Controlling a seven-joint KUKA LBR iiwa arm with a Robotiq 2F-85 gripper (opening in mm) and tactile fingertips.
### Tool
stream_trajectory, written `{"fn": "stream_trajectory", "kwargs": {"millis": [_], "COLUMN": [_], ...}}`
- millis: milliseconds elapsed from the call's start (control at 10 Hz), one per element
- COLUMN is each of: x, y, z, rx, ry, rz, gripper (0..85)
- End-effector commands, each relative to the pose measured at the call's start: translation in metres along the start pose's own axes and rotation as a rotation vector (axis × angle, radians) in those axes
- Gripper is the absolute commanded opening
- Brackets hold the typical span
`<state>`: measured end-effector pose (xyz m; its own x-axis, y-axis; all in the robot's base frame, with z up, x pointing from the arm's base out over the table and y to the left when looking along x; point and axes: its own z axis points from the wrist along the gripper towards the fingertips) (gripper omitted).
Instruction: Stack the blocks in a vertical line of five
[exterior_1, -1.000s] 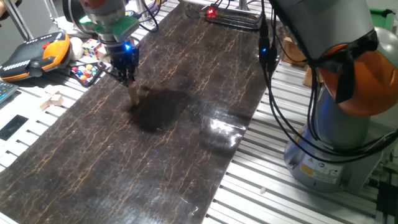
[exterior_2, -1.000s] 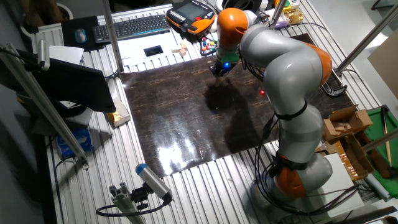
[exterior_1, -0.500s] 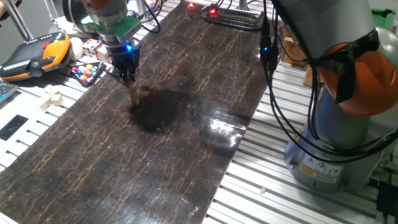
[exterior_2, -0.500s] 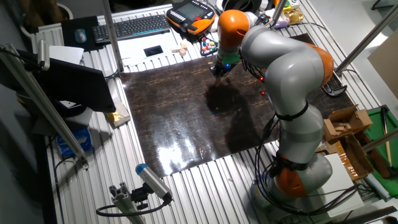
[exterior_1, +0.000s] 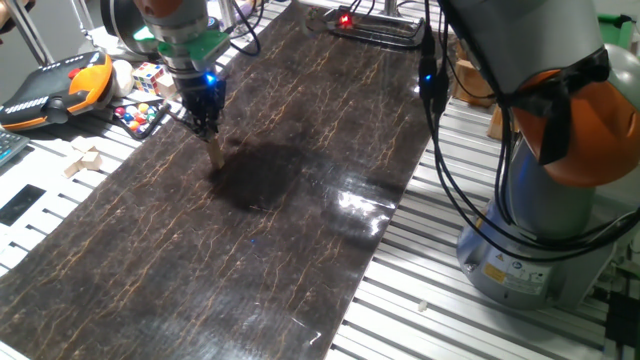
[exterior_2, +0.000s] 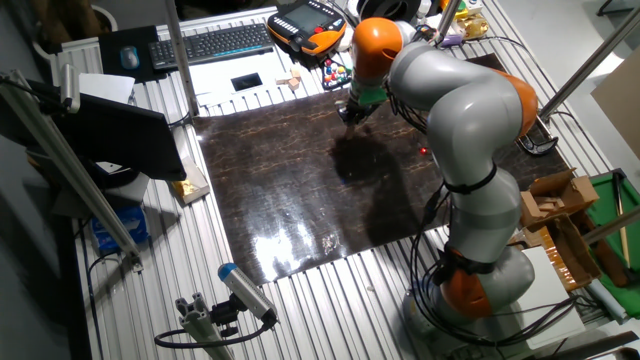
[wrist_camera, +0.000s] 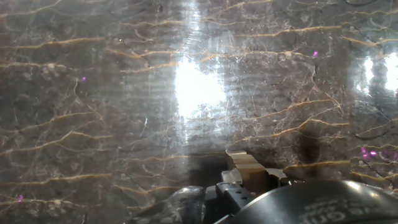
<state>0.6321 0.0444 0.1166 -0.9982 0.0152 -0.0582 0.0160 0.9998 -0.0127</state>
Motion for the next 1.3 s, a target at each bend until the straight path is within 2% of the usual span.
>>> {"fn": "stream_trajectory", "kwargs": {"millis": [0,500,800,1000,1200], "x": [0.0,0.0006,0.0008,0.0011,0.0011], "y": [-0.0002,-0.0015,-0.0017,-0.0019,-0.0016], "z": [0.0001,0.0044,0.0045,0.0044,0.0046], "rx": [0.0,-0.008,-0.003,0.0,0.0], "ry": [-0.002,-0.008,-0.01,-0.014,-0.014], "rz": [-0.004,-0.016,-0.018,-0.012,-0.012], "gripper": [1.0,1.0,14.3,30.7,27.0]}}
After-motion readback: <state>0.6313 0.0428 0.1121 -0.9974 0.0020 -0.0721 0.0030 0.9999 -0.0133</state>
